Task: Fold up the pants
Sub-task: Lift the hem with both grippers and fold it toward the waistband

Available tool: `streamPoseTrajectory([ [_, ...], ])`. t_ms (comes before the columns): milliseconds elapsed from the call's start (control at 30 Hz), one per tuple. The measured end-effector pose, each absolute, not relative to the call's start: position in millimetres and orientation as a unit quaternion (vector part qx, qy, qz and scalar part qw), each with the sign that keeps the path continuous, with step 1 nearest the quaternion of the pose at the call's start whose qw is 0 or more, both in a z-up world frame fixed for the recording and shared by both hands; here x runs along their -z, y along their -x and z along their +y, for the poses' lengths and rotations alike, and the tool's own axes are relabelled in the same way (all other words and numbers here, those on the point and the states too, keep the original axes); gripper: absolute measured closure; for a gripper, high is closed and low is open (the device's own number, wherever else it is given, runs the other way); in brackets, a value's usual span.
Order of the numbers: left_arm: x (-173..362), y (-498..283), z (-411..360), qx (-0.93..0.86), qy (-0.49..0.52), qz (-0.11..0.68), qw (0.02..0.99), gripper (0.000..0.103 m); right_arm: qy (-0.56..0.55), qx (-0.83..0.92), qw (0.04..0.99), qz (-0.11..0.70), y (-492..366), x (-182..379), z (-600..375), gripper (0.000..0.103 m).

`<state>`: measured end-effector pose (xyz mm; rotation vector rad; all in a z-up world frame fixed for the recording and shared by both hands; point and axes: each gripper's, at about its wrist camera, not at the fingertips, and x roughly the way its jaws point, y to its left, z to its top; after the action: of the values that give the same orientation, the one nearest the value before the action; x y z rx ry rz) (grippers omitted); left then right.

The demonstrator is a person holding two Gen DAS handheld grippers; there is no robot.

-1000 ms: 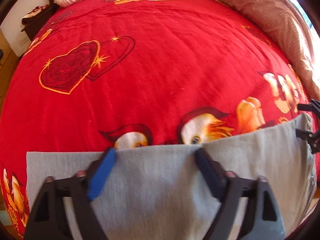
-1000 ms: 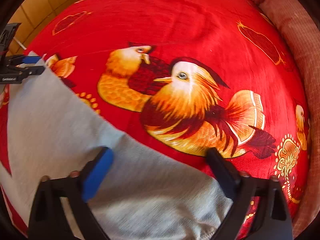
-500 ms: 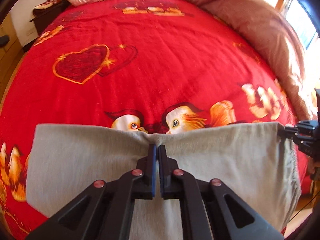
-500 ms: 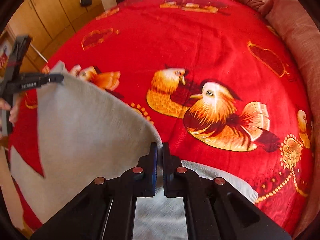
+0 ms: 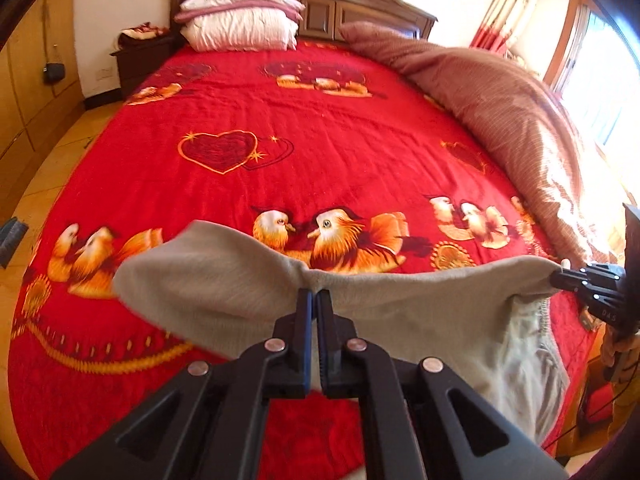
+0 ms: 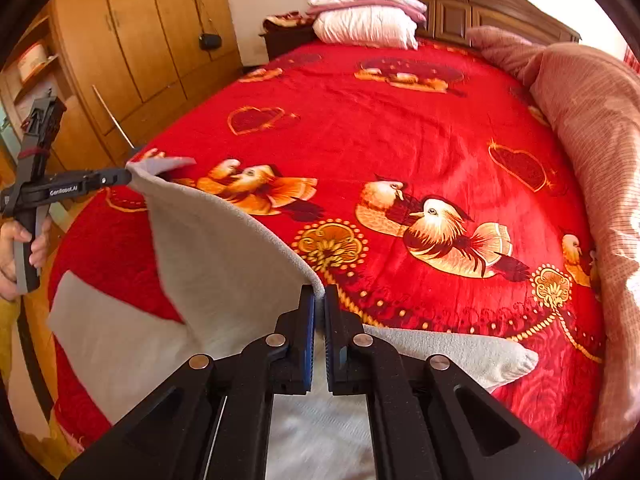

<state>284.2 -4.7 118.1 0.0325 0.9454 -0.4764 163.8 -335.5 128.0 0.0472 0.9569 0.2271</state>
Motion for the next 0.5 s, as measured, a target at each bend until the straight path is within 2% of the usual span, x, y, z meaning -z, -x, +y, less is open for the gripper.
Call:
streamPoseTrajectory([
  [267, -143.3, -195.2, 28.2, 0.22, 0.006, 0.413, 0.884, 0.101, -0.027, -0.128, 0.89, 0.437, -105.6, -144.6, -318.8, 0.097],
  [500, -137.6, -120.9, 46.4, 0.204, 0.0, 0.4, 0.894, 0.101, -0.03, -0.146, 0.889, 0.434, -48.0, -139.9, -300.2, 0.097],
])
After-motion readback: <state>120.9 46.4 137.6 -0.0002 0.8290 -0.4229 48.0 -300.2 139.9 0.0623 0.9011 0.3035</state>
